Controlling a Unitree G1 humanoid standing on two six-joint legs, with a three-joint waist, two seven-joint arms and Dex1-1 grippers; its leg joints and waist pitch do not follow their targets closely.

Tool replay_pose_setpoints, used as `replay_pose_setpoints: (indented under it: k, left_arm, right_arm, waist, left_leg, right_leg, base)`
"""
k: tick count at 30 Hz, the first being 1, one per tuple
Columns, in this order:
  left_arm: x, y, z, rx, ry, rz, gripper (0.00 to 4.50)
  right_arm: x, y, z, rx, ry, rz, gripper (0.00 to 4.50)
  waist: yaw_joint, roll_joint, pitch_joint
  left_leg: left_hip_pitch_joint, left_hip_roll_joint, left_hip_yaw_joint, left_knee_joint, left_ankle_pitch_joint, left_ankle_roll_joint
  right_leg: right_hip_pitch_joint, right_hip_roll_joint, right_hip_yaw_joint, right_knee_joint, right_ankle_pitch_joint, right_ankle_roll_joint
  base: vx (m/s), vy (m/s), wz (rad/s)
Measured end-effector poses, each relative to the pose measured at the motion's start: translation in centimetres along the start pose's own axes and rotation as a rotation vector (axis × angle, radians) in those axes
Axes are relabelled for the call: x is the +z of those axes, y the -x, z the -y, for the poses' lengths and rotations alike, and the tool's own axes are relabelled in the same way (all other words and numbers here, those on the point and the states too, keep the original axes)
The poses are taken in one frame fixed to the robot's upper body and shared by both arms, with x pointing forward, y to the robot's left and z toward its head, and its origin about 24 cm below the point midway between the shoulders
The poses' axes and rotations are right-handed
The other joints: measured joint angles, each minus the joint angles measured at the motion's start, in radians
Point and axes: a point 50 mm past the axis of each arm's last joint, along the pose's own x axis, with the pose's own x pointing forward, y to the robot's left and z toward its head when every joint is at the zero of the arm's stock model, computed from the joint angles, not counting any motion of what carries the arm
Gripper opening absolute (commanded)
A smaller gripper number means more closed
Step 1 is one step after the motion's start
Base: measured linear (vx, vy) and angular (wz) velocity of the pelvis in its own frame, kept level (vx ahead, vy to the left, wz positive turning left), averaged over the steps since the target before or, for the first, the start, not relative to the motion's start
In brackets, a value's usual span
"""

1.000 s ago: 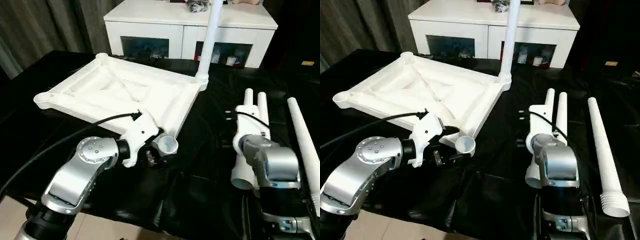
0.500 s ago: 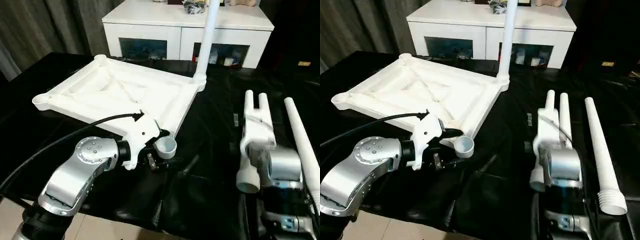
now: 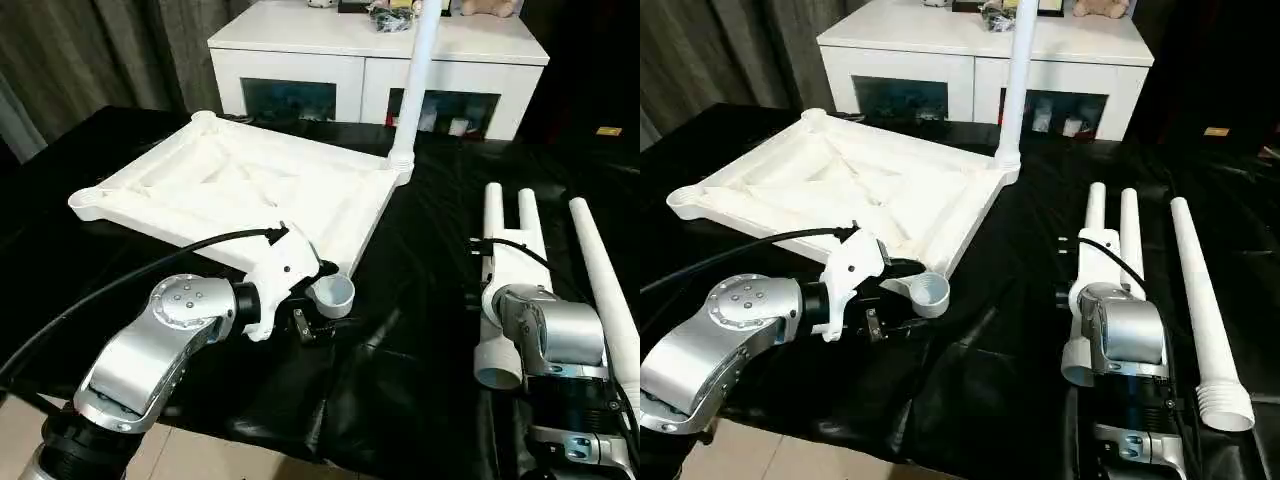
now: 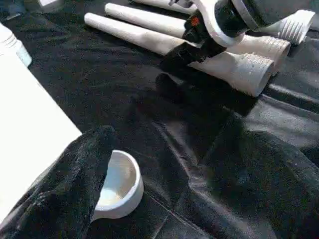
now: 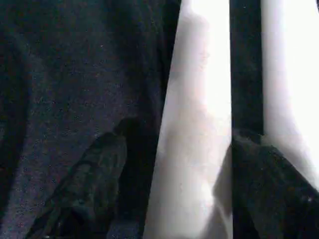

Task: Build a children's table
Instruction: Rotate table base

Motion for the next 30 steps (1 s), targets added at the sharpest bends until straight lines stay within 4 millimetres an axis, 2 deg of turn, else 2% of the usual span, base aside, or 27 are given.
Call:
replay_pose_setpoints:
  k: [3, 7, 8, 13, 17, 20, 23, 24, 27, 30]
  left_arm:
    - [0.0, 0.0, -0.1, 0.006, 0.000, -0.004, 4.50]
    - [0.0, 0.0, -0.1, 0.010, 0.001, -0.006, 4.50]
    - [-0.1, 0.0, -0.2, 0.011, 0.004, -0.008, 4.50]
    - [0.3, -0.3, -0.5, 0.024, 0.043, 0.009, 4.50]
    - [1.4, -0.3, -1.7, 0.097, 0.092, 0.092, 4.50]
    - [2.1, -0.4, -2.8, 0.163, 0.157, 0.157, 4.50]
    - [3.0, -0.4, -3.8, 0.215, 0.239, 0.237, 4.50]
    - [3.4, -0.4, -3.9, 0.212, 0.278, 0.282, 4.50]
    - [3.9, -0.5, -3.9, 0.192, 0.315, 0.328, 4.50]
    - [4.5, -0.8, -3.7, 0.155, 0.411, 0.399, 4.50]
  right_arm:
    - [0.0, 0.0, 0.0, 0.002, -0.007, 0.007, 2.80]
    - [0.0, -0.1, 0.0, 0.006, -0.026, 0.014, 2.58]
    - [0.0, -0.1, 0.0, 0.005, -0.033, 0.015, 2.37]
    - [0.1, -0.1, 0.1, 0.003, -0.075, 0.034, 1.89]
    - [1.2, 0.2, -0.2, 0.098, -0.200, 0.161, 1.77]
    - [2.9, 1.0, -0.6, 0.245, -0.318, 0.311, 1.74]
    - [4.9, 2.4, -0.8, 0.453, -0.421, 0.466, 1.73]
    - [5.4, 3.2, -0.7, 0.577, -0.478, 0.520, 1.73]
    - [6.0, 4.7, -1.2, 0.776, -0.518, 0.596, 1.73]
    - [5.1, 6.0, -1.6, 1.021, -0.575, 0.601, 1.73]
  waist:
    - [-0.002, 0.000, 0.000]
    - [-0.002, 0.000, 0.000]
    - [-0.002, 0.000, 0.000]
    - [-0.003, 0.000, 0.000]
    - [-0.010, 0.006, 0.003]
    - [-0.015, 0.009, 0.005]
    - [-0.017, 0.009, 0.005]
    - [-0.016, 0.009, 0.005]
    - [-0.012, 0.008, 0.005]
    - [0.005, 0.007, 0.006]
  left_leg:
    - [0.000, 0.000, 0.000, 0.000, 0.000, 0.000]
    - [0.000, 0.000, 0.000, 0.000, 0.000, 0.000]
    - [0.000, 0.000, 0.000, 0.000, 0.000, 0.000]
    - [0.000, 0.000, 0.000, 0.000, 0.000, 0.000]
    - [-0.002, -0.001, 0.000, 0.000, 0.000, 0.000]
    - [-0.006, 0.000, 0.001, 0.000, 0.000, 0.000]
    - [-0.010, 0.000, 0.001, -0.002, 0.000, 0.000]
    - [-0.011, 0.000, 0.002, -0.002, 0.000, 0.001]
    - [-0.014, 0.000, 0.002, -0.002, -0.001, 0.003]
    - [-0.016, 0.000, 0.002, -0.001, 0.000, 0.006]
  right_leg:
    - [0.000, 0.000, 0.000, 0.000, 0.000, 0.000]
    - [0.000, 0.000, 0.000, 0.000, 0.000, 0.000]
    - [0.000, 0.000, 0.000, 0.000, 0.000, 0.000]
    - [-0.002, 0.000, 0.000, -0.001, 0.000, 0.000]
    - [-0.006, 0.000, 0.000, -0.001, 0.000, 0.000]
    - [-0.008, 0.000, 0.000, 0.001, 0.001, -0.001]
    - [-0.010, 0.000, -0.001, 0.001, 0.003, -0.004]
    - [-0.011, 0.000, -0.001, 0.000, 0.003, -0.004]
    - [-0.011, 0.000, -0.002, -0.001, 0.001, -0.004]
    - [-0.011, 0.000, -0.003, -0.002, 0.002, -0.004]
  base:
    - [0.000, 0.000, 0.00]
    - [0.000, 0.000, 0.00]
    - [0.000, 0.000, 0.00]
    - [0.000, 0.000, 0.00]
    - [0.000, 0.000, 0.00]
    - [0.000, 0.000, 0.00]
    - [0.000, 0.000, 0.00]
    - [0.000, 0.000, 0.00]
    - [0.000, 0.000, 0.00]
    - [0.000, 0.000, 0.00]
